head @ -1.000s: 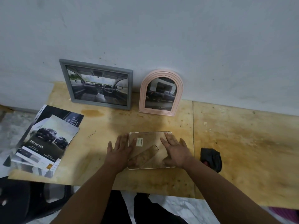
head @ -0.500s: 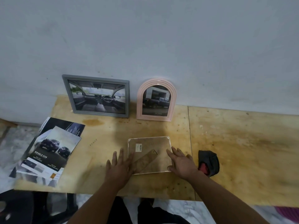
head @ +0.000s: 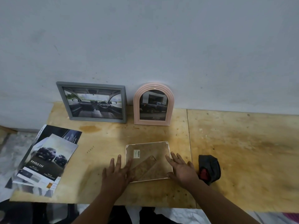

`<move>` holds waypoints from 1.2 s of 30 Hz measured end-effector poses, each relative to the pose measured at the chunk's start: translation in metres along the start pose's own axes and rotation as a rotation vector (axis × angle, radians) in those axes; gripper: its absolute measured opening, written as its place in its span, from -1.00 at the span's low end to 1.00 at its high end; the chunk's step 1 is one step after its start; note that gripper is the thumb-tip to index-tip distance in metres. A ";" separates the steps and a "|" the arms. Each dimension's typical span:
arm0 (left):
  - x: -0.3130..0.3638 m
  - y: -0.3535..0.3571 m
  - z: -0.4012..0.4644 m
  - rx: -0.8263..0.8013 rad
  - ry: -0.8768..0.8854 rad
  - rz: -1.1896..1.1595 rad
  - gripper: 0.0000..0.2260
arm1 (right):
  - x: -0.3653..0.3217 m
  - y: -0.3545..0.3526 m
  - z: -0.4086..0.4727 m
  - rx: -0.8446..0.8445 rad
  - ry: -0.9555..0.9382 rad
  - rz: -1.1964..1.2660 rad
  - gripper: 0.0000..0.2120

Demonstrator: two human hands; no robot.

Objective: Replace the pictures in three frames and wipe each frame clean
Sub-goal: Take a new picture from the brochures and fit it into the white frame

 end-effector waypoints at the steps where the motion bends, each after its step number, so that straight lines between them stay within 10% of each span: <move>1: 0.000 0.001 0.000 0.009 -0.001 0.002 -0.28 | 0.001 0.001 0.001 0.001 0.000 0.003 -0.22; 21: 0.034 -0.029 -0.013 -0.173 -0.030 -0.054 -0.25 | -0.033 -0.015 -0.006 -0.052 0.031 0.023 -0.23; 30: 0.044 -0.022 -0.046 -0.150 0.042 -0.377 0.01 | -0.020 -0.016 -0.027 0.277 0.225 0.680 -0.56; 36: 0.041 -0.039 -0.050 0.007 0.136 -0.346 -0.26 | -0.004 -0.042 -0.032 0.411 0.327 0.858 -0.78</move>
Point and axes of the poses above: each hand's wrist, its own z-axis towards the middle knuckle, its own y-axis out of the palm, x = y × z, the point moved 5 cm from there along z, towards the middle knuckle, and after that the axes turned 14 degrees about -y, right-handed, at the moved point
